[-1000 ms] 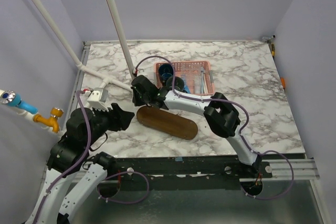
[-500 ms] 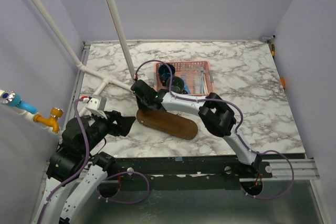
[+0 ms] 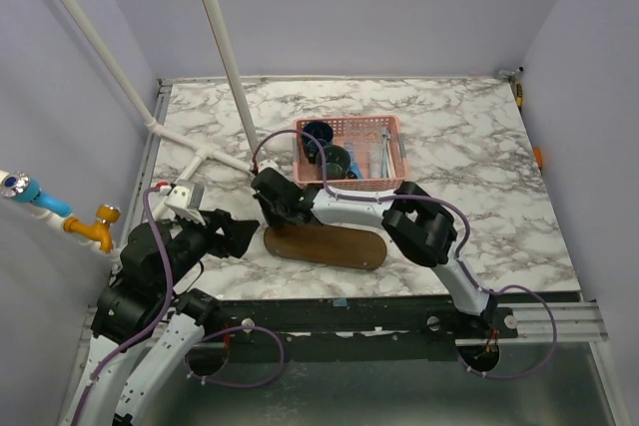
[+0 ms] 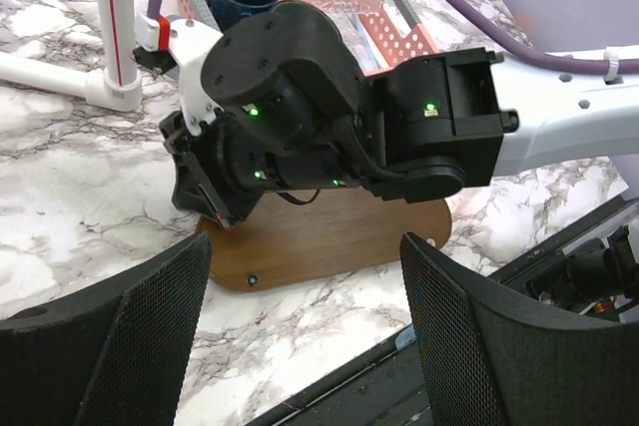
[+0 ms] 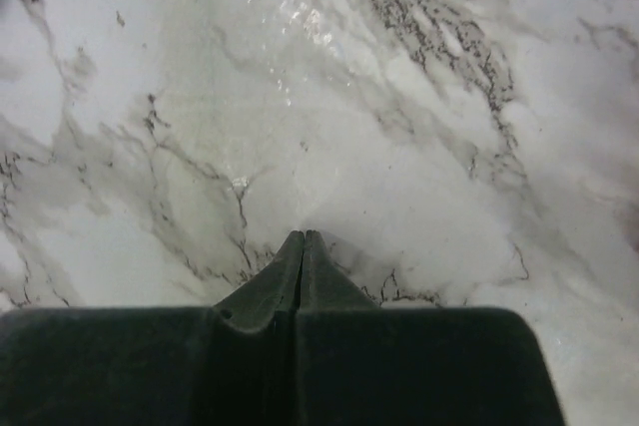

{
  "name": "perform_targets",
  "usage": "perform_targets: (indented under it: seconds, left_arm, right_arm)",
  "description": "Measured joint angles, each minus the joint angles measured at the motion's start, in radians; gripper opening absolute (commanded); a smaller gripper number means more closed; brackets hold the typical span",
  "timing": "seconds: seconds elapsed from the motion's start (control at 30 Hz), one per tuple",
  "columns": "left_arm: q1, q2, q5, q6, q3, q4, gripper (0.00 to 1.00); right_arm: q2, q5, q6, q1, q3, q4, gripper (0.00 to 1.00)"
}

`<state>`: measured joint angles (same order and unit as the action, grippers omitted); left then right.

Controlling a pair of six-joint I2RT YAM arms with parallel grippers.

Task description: Prepare toiletry sets of a toothbrush and toothpaste on the tray

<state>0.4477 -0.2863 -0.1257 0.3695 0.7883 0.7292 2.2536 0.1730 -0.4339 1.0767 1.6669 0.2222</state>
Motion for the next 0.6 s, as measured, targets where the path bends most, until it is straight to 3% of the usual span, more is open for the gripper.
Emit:
perform_targets:
  seconds: [0.37, 0.6]
  left_arm:
    - [0.0, -0.014, 0.003, 0.032, -0.007, -0.01, 0.77]
    - [0.0, -0.065, 0.002, 0.085, -0.029, -0.013, 0.77]
  right_arm:
    - [-0.15, -0.1, 0.055, 0.037, -0.212, -0.043, 0.0]
    - [-0.406, -0.058, 0.049, 0.047, -0.346, -0.053, 0.0]
